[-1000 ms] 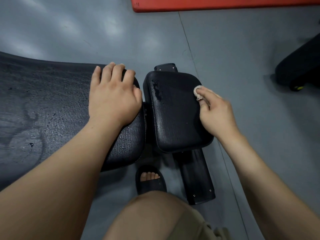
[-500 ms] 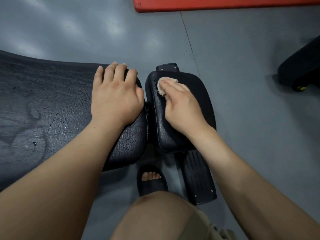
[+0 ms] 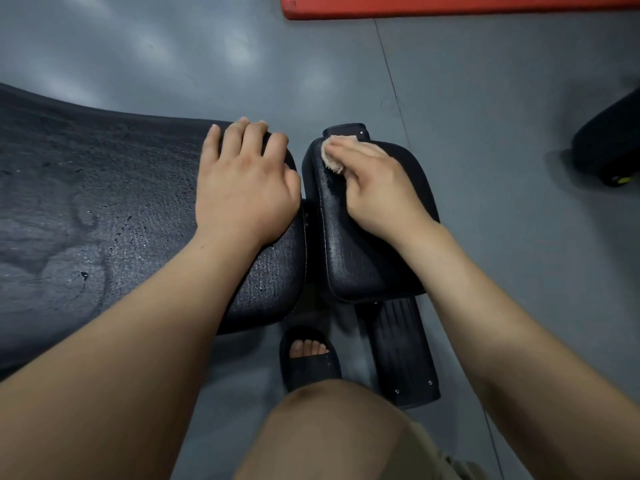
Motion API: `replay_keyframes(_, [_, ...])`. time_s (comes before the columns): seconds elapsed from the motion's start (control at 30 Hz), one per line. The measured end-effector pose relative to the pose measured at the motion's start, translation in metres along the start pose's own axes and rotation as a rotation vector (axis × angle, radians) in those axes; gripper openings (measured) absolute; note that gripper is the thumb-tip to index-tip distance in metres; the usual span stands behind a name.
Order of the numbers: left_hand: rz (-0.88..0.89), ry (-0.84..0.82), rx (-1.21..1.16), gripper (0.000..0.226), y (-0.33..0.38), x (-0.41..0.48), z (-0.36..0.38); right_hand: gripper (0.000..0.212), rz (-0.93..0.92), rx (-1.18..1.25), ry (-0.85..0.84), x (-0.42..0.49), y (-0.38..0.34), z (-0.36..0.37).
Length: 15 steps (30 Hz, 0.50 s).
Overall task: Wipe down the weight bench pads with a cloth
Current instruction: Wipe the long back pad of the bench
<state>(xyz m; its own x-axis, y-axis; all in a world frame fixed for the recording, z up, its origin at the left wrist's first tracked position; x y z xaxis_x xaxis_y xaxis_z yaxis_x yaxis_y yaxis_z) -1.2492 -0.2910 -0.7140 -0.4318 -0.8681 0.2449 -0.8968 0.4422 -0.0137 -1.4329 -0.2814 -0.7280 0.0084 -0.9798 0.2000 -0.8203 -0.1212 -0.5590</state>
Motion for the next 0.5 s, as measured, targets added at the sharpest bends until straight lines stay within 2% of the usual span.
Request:
replay_keyframes(0.13, [0.001,0.001,0.003,0.048,0.0,0.0,0.001,0.048,-0.124,0.036,-0.08,-0.035,-0.006,-0.012])
replay_keyframes(0.27, [-0.003,0.003,0.009,0.046,0.0,0.0,0.0,0.052,-0.157,0.069,-0.167,-0.068,-0.001,-0.023])
replay_keyframes(0.4, [-0.004,-0.008,0.01,0.047,0.0,0.0,0.0,0.057,-0.158,0.006,-0.101,-0.025,0.002,-0.012])
replay_keyframes(0.5, [0.001,-0.004,0.011,0.048,0.0,0.0,0.001,0.051,-0.135,-0.027,-0.068,0.013,0.001,-0.001])
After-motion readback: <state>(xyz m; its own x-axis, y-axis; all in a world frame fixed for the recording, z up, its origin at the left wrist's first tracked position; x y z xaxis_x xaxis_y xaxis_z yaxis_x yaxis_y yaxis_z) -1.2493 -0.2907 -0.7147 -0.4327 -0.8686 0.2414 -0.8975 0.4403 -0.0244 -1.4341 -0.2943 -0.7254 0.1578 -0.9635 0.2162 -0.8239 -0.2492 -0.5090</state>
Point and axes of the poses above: each hand's wrist, its own x-axis towards the middle knuckle, its own z-axis out of the palm, y = z × x, the point moved 2 cm from there along x, towards the middle knuckle, and after that the axes turned 12 degrees about z, right-handed, at the moved point
